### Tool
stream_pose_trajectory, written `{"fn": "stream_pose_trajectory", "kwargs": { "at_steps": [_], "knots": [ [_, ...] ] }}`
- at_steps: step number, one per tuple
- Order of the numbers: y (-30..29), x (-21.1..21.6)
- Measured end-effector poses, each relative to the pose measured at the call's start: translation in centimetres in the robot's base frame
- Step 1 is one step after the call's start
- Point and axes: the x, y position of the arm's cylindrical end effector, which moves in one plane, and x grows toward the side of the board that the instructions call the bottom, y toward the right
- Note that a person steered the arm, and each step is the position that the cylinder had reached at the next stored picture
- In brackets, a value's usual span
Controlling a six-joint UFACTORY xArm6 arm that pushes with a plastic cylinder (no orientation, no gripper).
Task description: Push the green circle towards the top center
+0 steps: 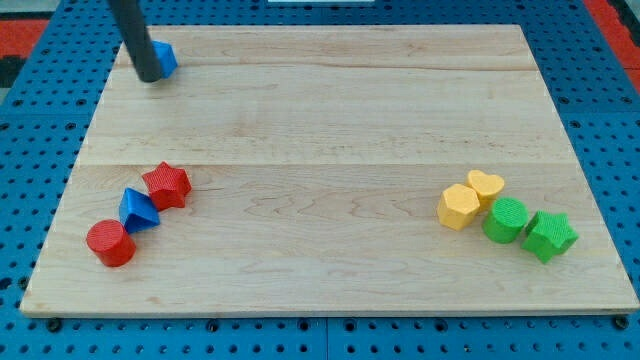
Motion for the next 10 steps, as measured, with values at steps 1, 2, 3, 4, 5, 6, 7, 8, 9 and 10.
{"fn": "stream_pose_trajectory", "kwargs": {
  "at_steps": [1, 2, 3, 4, 5, 6, 7, 8, 9, 10],
  "knots": [
    [2.0, -0.2],
    [13.2, 7.0],
    [24.4, 8.0],
    [38.9, 8.5],
    [51.3, 10.0],
    [54.4, 18.8],
    [49.1, 22.2],
    [40.9, 22.7],
    [44.1, 23.5],
    [41.6, 26.4]
  ]
}}
